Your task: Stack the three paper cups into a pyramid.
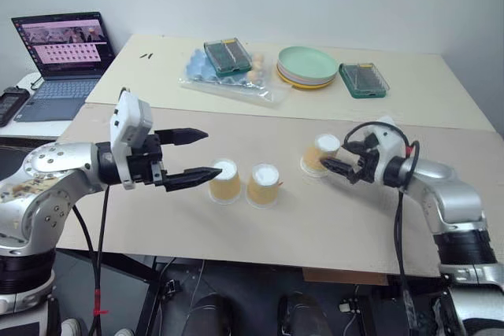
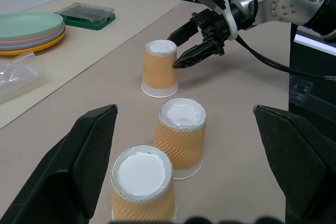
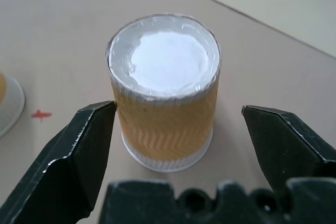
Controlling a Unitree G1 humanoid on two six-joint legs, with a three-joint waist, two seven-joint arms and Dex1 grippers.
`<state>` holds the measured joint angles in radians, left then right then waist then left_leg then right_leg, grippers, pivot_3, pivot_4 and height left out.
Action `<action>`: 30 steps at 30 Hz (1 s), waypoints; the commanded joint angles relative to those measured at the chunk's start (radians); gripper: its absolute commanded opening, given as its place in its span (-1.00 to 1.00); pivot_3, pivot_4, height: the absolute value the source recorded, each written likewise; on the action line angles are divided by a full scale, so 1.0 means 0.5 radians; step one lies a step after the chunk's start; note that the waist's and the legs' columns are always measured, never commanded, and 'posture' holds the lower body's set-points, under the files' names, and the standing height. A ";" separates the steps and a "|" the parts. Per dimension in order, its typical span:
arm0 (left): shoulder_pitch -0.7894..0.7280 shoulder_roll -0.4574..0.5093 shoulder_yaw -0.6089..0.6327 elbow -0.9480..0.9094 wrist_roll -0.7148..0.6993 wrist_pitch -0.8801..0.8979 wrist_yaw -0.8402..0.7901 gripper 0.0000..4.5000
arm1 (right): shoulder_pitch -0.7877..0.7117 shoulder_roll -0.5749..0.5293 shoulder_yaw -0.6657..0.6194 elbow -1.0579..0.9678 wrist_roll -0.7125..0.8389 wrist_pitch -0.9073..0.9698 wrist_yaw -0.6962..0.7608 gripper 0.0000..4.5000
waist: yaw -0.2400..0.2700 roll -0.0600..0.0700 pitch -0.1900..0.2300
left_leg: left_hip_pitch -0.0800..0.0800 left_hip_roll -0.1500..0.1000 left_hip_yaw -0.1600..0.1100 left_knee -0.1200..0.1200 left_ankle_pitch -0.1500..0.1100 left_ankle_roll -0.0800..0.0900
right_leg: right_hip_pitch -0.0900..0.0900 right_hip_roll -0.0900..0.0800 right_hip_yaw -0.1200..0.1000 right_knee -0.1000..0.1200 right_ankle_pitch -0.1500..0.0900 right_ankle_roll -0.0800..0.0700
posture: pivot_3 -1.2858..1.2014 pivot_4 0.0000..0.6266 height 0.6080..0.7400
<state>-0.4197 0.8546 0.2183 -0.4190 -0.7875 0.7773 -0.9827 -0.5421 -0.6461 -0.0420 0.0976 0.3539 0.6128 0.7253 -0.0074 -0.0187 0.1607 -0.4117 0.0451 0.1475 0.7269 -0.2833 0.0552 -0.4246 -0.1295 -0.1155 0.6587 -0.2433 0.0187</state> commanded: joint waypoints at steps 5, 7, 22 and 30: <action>-0.042 0.023 0.014 -0.019 -0.008 -0.044 0.010 0.97 | -0.139 0.098 0.009 0.037 -0.012 -0.068 0.020 1.00 | -0.008 0.000 0.000 | 0.000 0.000 0.000 0.000 0.000 0.000 | 0.000 0.000 0.000 0.001 0.000 0.000 | 0.03 -0.52 0.49; -0.037 0.025 0.016 -0.022 -0.010 -0.043 0.012 0.97 | -0.168 0.131 0.008 0.064 -0.010 -0.075 0.011 1.00 | -0.007 0.000 0.000 | 0.000 0.000 0.000 0.000 0.000 0.000 | 0.000 0.000 0.000 0.001 0.000 0.000 | 0.03 -0.52 0.49; 0.037 0.037 0.028 -0.063 -0.004 -0.049 0.035 1.00 | -0.549 0.239 -0.003 0.075 0.040 -0.047 0.062 0.15 | -0.012 0.005 0.003 | -0.002 0.000 0.000 0.000 0.000 0.000 | -0.002 0.000 0.000 0.002 0.000 0.000 | 0.03 -0.52 0.49; 0.043 0.040 0.000 -0.050 0.028 -0.078 0.017 1.00 | -1.041 0.194 0.081 -0.237 0.375 0.417 0.365 0.15 | -0.013 0.009 0.005 | -0.006 0.001 0.001 -0.005 0.000 -0.001 | -0.009 0.002 -0.002 0.008 0.000 -0.001 | 0.03 -0.52 0.49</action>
<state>-0.3908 0.8598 0.2141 -0.4202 -0.7768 0.7649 -0.9714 -1.0524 -0.5425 -0.0115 0.0292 0.4941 0.7642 0.8777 -0.0139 -0.0143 0.1634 -0.4148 0.0456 0.1477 0.7236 -0.2831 0.0548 -0.4282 -0.1285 -0.1172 0.6624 -0.2432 0.0183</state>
